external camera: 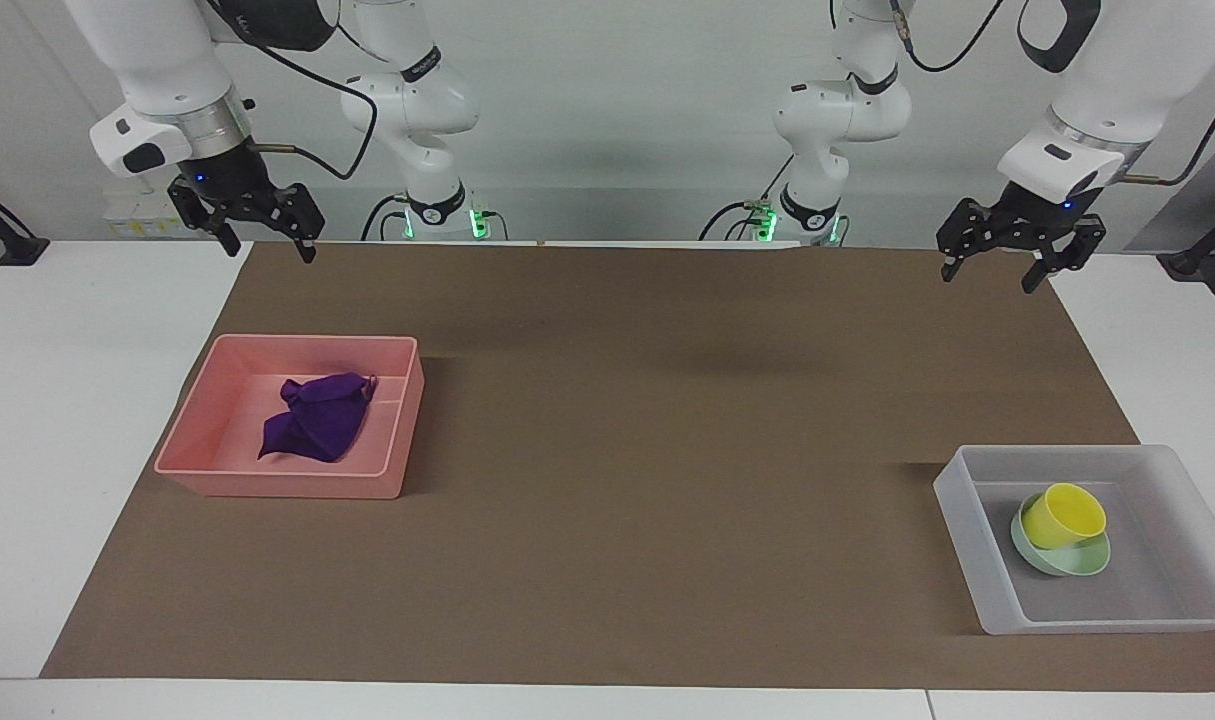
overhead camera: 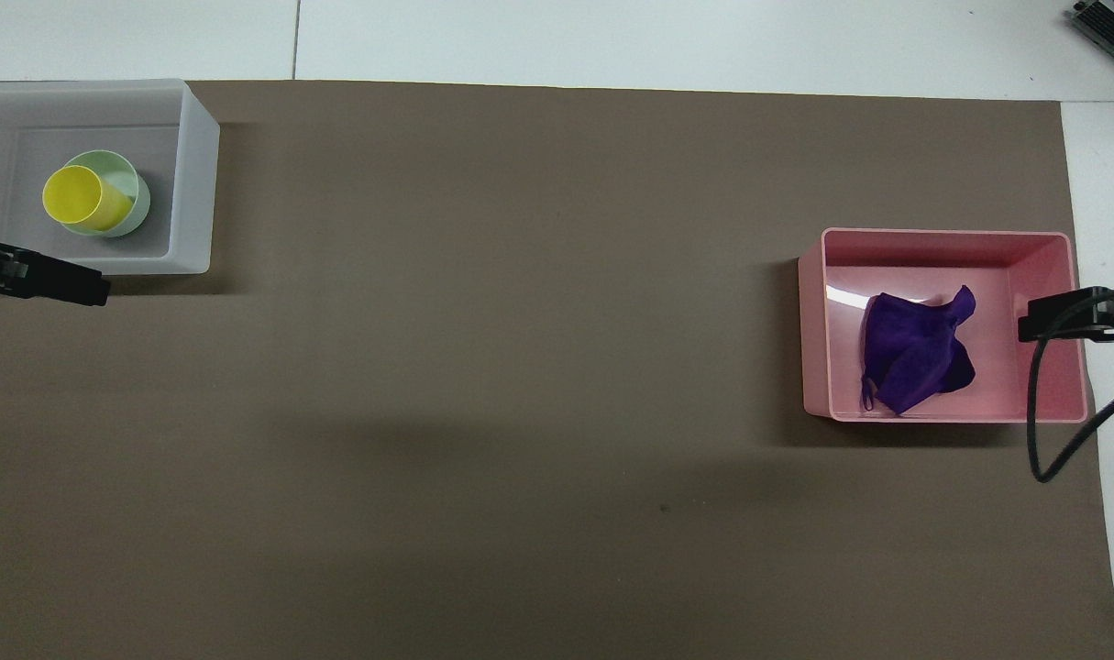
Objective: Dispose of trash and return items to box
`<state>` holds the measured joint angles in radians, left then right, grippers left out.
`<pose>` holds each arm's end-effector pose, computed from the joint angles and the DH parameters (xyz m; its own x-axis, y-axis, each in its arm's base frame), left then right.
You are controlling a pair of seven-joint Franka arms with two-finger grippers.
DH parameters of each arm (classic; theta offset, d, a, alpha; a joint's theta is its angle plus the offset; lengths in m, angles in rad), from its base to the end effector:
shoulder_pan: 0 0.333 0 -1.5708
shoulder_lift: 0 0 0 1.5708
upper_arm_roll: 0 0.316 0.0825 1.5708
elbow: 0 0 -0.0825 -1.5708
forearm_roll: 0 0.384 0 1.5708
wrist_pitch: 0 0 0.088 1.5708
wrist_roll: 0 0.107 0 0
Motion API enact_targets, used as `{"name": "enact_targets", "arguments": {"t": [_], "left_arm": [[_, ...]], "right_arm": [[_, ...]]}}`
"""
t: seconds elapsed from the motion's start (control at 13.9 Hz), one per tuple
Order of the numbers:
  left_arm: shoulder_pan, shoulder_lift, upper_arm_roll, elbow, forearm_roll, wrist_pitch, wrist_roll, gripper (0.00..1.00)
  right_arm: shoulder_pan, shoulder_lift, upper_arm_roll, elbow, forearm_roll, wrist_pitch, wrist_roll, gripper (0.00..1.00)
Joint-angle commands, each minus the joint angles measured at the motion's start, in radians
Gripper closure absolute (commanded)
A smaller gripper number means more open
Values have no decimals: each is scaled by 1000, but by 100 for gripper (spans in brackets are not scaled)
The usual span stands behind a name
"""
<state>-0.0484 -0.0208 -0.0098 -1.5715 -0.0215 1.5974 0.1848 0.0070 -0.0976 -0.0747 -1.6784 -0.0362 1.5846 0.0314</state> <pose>0.5500 -0.0344 0.6381 0.9695 -0.2400 0.0498 -0.2408 -0.9705 0.0123 0.5230 -0.0413 0.6274 0.9952 -0.0981 0.0044 -0.0982 -0.9948 0.0288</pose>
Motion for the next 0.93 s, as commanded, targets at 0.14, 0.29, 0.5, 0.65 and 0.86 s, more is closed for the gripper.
{"name": "enact_targets", "arguments": {"t": [0.14,0.29,0.5,0.65,0.86], "left_arm": [[-7,-5,25,4,-20,-24,-13,0],[-5,-8,28,-7,-14,-22,-13,0],[-4,-7,28,-7,-12,-10,-11,0],[11,-7,28,-7,-12,-11,-11,0],[15,-8,28,-7,-11,-17,-13,0]], "right_arm": [[-1,-27,4,-30,-11,23,24,0],[-1,-24,4,-17,-2,11,24,0],[8,-20,10,15,4,-43,47,0],[10,-16,12,39,5,-74,62,0],[10,-17,33,37,12,-78,80,0]]}}
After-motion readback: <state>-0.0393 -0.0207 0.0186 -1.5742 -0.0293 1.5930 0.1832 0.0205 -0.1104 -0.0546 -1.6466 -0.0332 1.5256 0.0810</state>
